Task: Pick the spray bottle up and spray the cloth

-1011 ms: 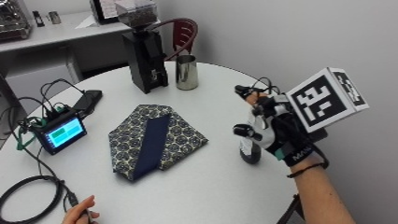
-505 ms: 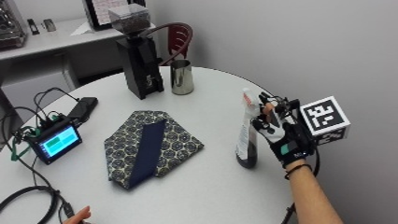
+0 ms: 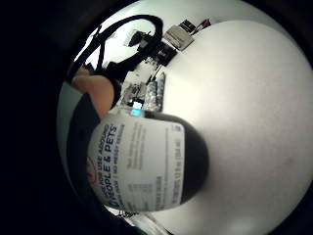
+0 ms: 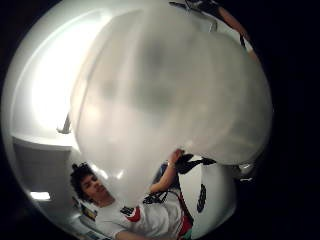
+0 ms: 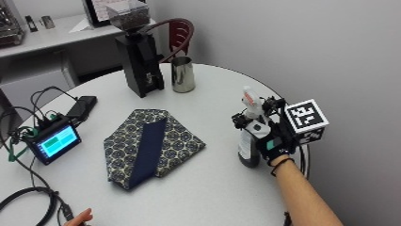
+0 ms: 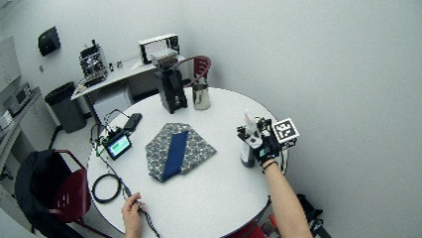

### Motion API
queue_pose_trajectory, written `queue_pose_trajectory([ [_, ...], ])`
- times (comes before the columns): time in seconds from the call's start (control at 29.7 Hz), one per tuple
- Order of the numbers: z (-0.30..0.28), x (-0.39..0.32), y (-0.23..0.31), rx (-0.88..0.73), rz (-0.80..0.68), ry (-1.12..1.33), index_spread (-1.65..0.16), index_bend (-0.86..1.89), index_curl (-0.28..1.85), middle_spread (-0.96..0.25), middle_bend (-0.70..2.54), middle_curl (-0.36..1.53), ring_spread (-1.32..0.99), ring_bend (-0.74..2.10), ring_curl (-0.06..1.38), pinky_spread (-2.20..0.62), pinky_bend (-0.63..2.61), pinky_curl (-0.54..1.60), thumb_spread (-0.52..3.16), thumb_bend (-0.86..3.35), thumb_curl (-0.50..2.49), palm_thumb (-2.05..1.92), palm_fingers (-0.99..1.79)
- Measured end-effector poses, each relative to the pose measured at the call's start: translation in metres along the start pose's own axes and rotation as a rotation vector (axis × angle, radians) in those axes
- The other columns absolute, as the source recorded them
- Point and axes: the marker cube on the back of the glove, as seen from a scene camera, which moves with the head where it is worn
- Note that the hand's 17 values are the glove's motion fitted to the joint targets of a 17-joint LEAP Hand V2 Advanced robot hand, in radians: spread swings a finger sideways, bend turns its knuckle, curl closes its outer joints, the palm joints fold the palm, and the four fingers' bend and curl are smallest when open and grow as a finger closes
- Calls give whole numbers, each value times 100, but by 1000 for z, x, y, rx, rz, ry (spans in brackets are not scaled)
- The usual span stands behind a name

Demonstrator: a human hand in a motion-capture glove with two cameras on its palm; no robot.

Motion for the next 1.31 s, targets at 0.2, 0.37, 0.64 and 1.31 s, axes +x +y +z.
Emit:
queue_pose_trajectory([
  [0.2, -5, 2, 0, 51, -25, -28, -32, 21, 13, -11, 52, 45, -11, 64, 40, 9, 31, 34, 98, 7, 42, 88, 101],
  [0.37, -15, 13, 11, 78, -16, -31, -28, 26, 21, -11, 48, 45, -13, 59, 40, 6, 24, 33, 88, 5, 46, 92, 110],
  [0.64, -35, 37, 40, 75, 37, -37, -25, 22, 28, -12, 47, 46, -14, 56, 41, 4, 20, 33, 79, 0, 52, 95, 116],
  [1.31, -16, -50, -9, -242, 92, 220, -20, 17, 38, -9, 46, 48, -11, 58, 42, -1, 24, 36, 83, -3, 56, 88, 125],
])
